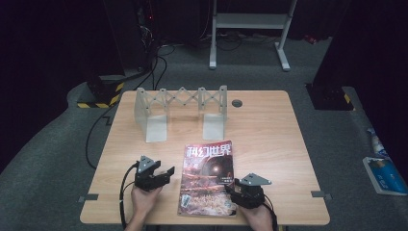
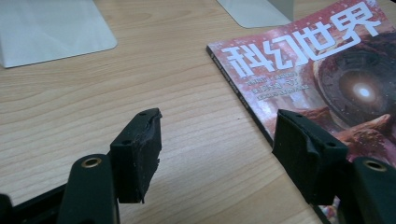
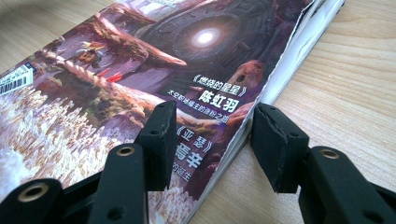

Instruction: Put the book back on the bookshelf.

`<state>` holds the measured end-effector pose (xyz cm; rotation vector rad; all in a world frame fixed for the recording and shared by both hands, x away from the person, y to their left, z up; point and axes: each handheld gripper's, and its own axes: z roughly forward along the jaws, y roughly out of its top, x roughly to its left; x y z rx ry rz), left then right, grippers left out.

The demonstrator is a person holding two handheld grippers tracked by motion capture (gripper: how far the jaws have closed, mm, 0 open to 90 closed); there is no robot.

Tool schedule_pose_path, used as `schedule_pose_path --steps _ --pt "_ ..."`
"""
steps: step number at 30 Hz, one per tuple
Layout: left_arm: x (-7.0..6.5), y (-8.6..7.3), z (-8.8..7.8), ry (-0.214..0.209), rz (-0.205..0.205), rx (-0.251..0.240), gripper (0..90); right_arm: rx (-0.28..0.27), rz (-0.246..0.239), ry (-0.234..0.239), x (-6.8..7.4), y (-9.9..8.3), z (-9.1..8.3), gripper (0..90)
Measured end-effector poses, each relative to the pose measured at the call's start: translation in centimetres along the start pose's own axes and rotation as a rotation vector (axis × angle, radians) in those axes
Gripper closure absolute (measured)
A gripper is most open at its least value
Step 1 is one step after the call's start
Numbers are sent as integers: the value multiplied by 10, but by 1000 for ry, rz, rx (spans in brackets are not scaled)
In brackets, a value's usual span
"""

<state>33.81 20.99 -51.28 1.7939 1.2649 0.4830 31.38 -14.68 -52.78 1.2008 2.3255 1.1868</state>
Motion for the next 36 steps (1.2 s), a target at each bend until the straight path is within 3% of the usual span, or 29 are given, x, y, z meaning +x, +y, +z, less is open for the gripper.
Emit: schedule_pose_path --steps 10,16,36 --pt "-12 8 11 -42 15 20 321 -1 1 1 0 0 0 512" --pt "-16 9 20 -72 -11 29 320 -2 1 1 0 0 0 512" --pt "-23 9 42 -97 -18 68 312 -3 -2 1 0 0 0 512"
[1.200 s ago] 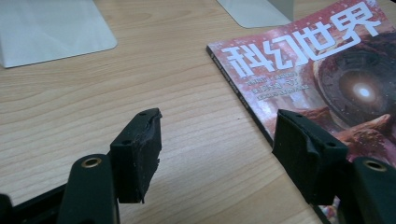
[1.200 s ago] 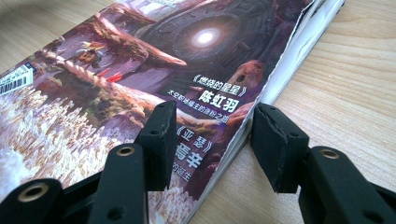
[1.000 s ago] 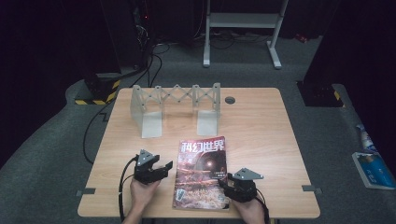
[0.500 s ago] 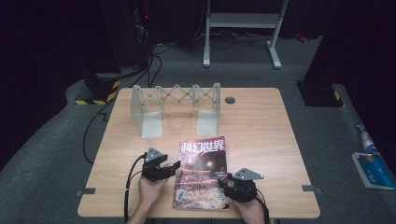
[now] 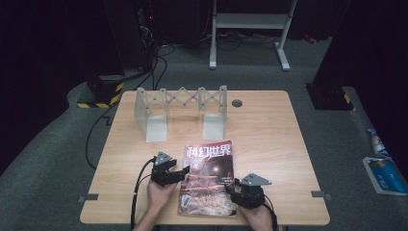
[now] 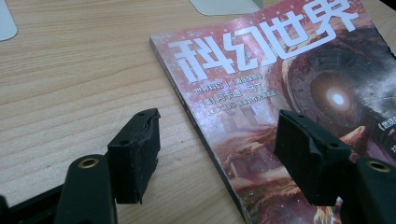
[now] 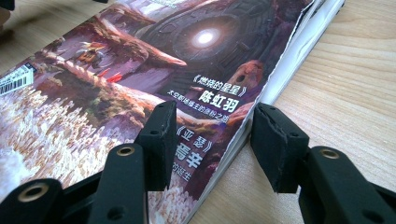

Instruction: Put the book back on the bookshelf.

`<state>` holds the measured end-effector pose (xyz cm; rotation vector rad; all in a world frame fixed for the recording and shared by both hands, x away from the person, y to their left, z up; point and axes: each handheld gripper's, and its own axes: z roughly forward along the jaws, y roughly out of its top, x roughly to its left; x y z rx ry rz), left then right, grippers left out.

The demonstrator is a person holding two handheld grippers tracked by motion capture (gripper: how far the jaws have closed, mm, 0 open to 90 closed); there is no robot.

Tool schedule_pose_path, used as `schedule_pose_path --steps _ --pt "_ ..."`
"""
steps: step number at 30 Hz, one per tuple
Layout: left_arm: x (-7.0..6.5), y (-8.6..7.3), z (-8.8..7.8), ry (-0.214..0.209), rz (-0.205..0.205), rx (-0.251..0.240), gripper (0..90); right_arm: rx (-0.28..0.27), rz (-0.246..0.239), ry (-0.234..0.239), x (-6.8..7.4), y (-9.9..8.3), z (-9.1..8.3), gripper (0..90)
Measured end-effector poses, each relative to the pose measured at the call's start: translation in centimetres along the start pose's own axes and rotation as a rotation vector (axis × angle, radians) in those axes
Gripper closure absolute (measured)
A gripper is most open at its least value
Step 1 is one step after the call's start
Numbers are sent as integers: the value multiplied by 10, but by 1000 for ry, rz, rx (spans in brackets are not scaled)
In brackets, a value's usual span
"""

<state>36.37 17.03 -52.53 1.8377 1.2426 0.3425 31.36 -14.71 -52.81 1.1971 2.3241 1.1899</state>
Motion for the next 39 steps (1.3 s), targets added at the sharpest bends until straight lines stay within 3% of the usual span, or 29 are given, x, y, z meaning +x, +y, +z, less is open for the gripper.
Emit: schedule_pose_path --steps 4,14,15,16,18,29,35,39 --pt "-2 0 6 -5 2 11 312 1 1 0 0 0 0 512" --pt "-10 0 15 9 16 -16 309 0 -1 1 0 0 0 512" --pt "-14 0 17 27 65 -16 301 0 -1 1 0 0 0 512" --pt "-14 0 17 27 65 -16 299 0 -1 1 0 0 0 512" --pt "-22 -1 21 46 127 -11 295 -1 -1 0 0 0 0 512" --pt "-24 -3 22 53 140 -18 278 -20 -9 -13 2 -2 0 511" --pt "-25 -3 22 55 140 -18 280 -19 81 31 -8 1 -2 463" --pt "-24 -3 22 54 141 -19 280 -26 109 26 -17 8 -2 442"
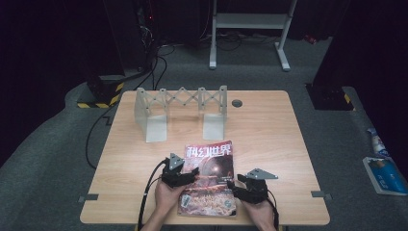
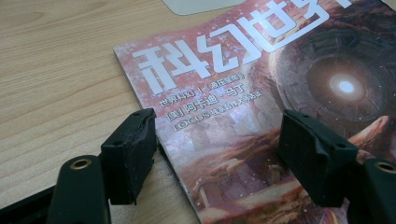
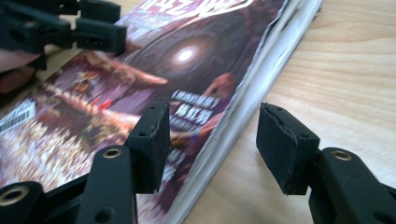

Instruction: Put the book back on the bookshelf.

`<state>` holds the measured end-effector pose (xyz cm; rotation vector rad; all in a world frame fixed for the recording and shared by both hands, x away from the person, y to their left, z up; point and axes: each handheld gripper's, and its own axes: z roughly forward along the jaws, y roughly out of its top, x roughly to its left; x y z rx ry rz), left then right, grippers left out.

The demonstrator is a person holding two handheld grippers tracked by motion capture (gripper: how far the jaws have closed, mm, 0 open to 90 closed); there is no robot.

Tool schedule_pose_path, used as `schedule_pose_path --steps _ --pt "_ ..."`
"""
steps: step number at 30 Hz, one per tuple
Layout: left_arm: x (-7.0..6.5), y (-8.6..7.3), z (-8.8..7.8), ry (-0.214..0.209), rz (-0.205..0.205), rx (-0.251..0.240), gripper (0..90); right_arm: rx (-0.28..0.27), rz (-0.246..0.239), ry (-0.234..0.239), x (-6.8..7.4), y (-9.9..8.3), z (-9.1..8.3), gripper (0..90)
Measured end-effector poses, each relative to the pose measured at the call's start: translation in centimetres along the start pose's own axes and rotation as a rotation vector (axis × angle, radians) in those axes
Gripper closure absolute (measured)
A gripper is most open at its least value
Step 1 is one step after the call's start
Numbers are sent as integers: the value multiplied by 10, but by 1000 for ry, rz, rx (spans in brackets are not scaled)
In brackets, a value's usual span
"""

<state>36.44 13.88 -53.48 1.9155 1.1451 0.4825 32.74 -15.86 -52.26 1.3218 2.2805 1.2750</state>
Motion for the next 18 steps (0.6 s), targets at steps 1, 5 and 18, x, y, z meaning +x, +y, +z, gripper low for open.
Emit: schedule_pose_path --steps 1,5,18 --pt "0 0 0 0 0 0 280 6 10 -3 -2 2 0 441" --pt "0 0 0 0 0 0 281 28 25 -12 -9 13 4 437" --pt "0 0 0 -2 -5 -3 284 92 63 -34 -20 48 28 433"
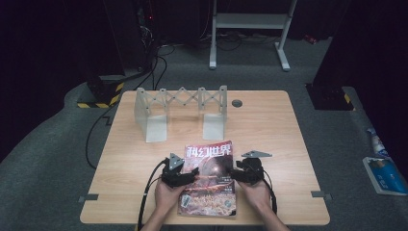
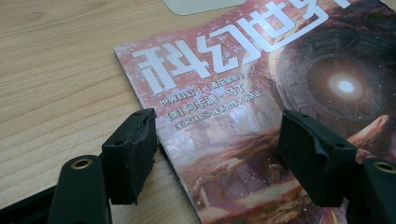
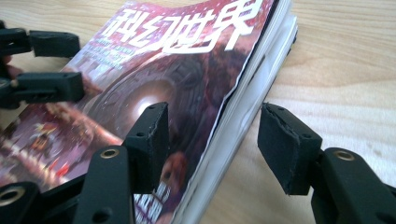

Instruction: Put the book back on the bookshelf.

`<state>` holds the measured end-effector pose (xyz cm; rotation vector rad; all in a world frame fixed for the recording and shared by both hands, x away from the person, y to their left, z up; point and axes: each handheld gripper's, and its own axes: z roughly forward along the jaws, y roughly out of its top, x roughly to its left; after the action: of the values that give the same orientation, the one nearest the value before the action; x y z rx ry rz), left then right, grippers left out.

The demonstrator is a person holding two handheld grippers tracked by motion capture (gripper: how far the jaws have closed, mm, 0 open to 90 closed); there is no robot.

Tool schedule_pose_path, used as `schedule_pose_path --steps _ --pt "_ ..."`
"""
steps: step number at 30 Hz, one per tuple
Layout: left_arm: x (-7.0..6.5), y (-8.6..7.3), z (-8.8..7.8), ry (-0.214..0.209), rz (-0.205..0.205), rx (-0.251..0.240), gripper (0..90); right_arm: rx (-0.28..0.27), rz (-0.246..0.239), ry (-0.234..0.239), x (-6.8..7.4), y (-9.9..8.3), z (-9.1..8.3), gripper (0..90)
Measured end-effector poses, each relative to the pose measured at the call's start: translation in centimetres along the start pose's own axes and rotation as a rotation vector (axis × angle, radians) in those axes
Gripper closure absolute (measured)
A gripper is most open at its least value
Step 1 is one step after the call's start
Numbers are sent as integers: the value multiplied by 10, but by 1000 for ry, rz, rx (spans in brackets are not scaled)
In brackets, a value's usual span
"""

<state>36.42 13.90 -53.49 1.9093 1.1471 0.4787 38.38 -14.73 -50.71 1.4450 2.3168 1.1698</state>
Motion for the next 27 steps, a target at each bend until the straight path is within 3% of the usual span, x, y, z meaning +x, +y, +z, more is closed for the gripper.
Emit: schedule_pose_path --steps 7,11,21,27 --pt "0 0 0 -3 -2 0 285 7 5 -44 -2 17 7 388" --pt "0 0 0 -2 2 3 285 43 13 -58 -2 28 14 363" --pt "0 0 0 -3 1 2 287 133 74 -35 -7 44 33 379" --pt "0 0 0 -3 1 2 286 168 107 -47 -7 49 37 377"
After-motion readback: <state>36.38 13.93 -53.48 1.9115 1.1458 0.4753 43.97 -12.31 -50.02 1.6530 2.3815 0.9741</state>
